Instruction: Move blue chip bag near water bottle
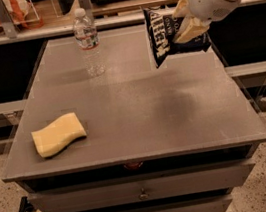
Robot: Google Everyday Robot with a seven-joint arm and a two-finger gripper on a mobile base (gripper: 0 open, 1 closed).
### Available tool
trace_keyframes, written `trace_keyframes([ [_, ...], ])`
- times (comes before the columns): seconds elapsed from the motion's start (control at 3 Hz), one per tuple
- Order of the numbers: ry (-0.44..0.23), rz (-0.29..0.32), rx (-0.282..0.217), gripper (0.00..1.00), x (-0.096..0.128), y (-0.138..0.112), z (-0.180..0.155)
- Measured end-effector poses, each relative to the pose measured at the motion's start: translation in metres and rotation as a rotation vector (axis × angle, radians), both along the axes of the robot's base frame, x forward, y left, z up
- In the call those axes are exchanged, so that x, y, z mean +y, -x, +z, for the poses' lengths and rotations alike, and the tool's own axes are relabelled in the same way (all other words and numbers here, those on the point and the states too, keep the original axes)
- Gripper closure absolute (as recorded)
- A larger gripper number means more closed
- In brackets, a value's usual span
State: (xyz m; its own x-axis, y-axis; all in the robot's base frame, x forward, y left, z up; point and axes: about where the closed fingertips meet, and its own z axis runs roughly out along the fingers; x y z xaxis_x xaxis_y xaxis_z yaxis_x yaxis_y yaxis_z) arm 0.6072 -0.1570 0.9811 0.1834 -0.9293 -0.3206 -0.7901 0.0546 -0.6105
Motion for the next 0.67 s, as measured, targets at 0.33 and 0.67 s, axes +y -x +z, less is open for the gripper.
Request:
trace_keyframes([
  [0.33, 0.036, 0.138, -0.004, 1.00, 0.022, -0.008, 0.001],
  [0.67, 0.158, 0.328, -0.014, 1.00, 0.042, -0.015, -0.002],
])
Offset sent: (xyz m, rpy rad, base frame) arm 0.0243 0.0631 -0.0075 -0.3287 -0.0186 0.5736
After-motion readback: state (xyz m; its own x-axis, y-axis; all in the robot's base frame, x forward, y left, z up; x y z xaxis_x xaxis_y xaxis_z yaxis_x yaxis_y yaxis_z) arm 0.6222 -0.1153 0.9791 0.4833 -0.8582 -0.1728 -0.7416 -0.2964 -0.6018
